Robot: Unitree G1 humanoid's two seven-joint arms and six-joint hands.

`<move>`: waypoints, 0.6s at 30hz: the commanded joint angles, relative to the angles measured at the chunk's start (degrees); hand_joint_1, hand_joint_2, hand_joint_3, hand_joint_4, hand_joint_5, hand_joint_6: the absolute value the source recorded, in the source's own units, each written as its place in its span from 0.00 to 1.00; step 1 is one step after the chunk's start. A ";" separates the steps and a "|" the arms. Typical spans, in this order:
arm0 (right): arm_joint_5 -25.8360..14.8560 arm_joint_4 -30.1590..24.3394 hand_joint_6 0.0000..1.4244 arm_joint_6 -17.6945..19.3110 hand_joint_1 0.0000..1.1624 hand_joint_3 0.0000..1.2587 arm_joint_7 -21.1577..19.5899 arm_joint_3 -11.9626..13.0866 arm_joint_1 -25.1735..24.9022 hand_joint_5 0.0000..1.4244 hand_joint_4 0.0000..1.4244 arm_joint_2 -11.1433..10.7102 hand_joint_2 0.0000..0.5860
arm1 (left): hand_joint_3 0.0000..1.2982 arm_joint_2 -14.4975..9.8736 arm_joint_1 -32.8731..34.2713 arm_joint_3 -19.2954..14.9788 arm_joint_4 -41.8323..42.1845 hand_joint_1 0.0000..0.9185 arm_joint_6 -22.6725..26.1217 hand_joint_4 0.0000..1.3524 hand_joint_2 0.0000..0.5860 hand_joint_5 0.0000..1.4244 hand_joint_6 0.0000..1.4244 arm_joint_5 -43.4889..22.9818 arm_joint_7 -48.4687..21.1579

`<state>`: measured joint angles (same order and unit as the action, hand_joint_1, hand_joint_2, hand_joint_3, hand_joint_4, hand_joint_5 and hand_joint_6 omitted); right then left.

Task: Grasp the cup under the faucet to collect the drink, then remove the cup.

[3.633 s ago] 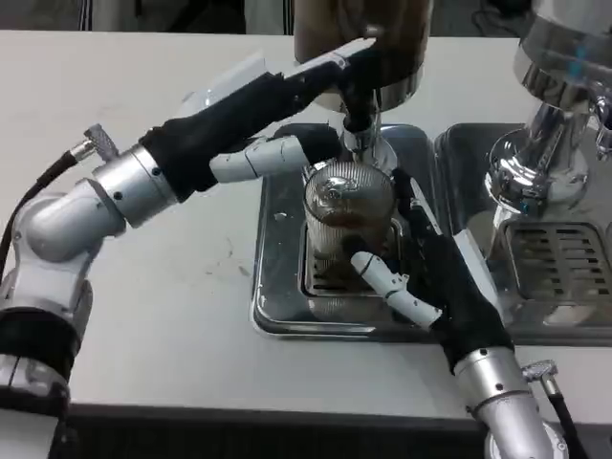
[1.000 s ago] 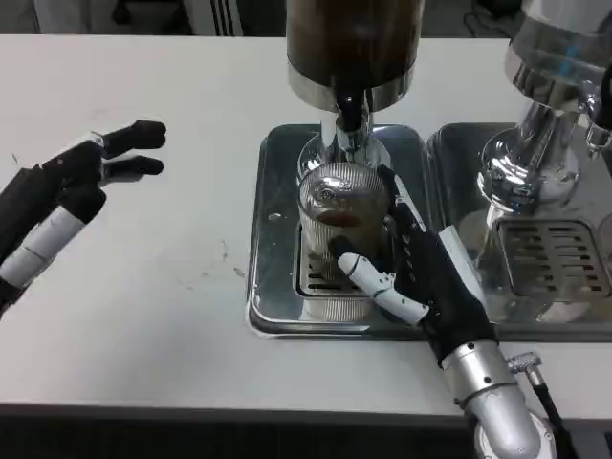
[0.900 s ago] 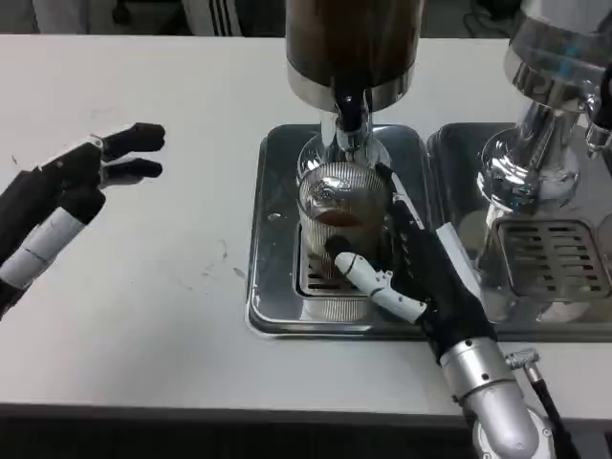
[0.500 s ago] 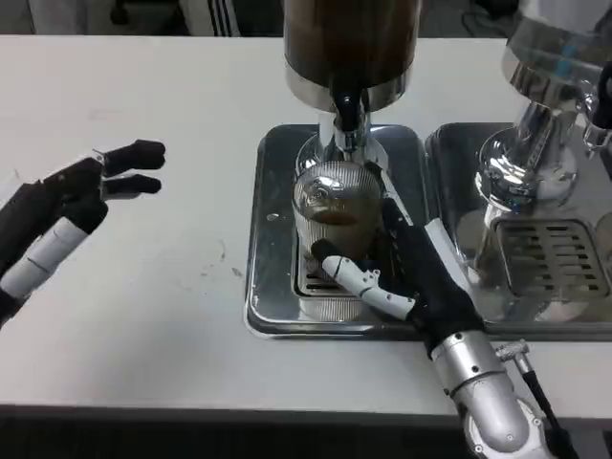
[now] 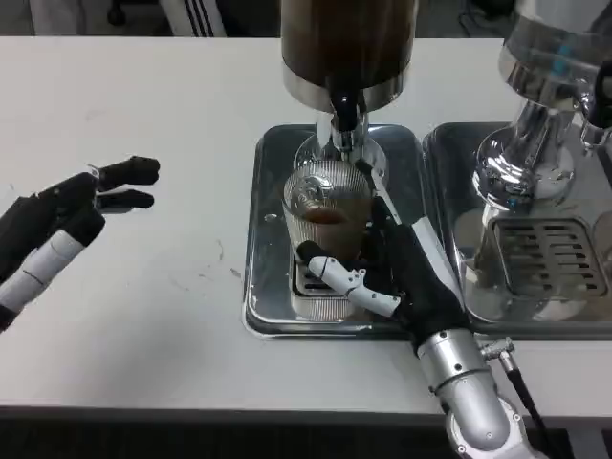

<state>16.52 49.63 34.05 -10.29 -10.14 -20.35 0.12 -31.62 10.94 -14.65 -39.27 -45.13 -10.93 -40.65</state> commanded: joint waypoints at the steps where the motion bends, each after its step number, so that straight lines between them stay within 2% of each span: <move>1: 1.89 0.86 0.00 -1.49 0.52 0.00 -3.26 -0.75 -0.91 0.00 0.00 0.95 0.36 | 0.21 -1.03 -1.15 0.21 0.07 0.00 0.14 0.17 0.19 0.20 0.17 0.34 0.58; 18: 3.64 4.17 0.00 -0.23 0.50 0.00 -9.07 -1.78 -2.26 0.00 0.00 1.60 0.37 | 0.22 -1.68 -1.74 0.39 -0.12 0.00 0.45 0.17 0.19 0.20 0.16 0.65 0.51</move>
<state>19.46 52.57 33.48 -18.15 -11.58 -21.93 1.57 -32.25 9.67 -14.65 -39.27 -45.11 -10.76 -40.65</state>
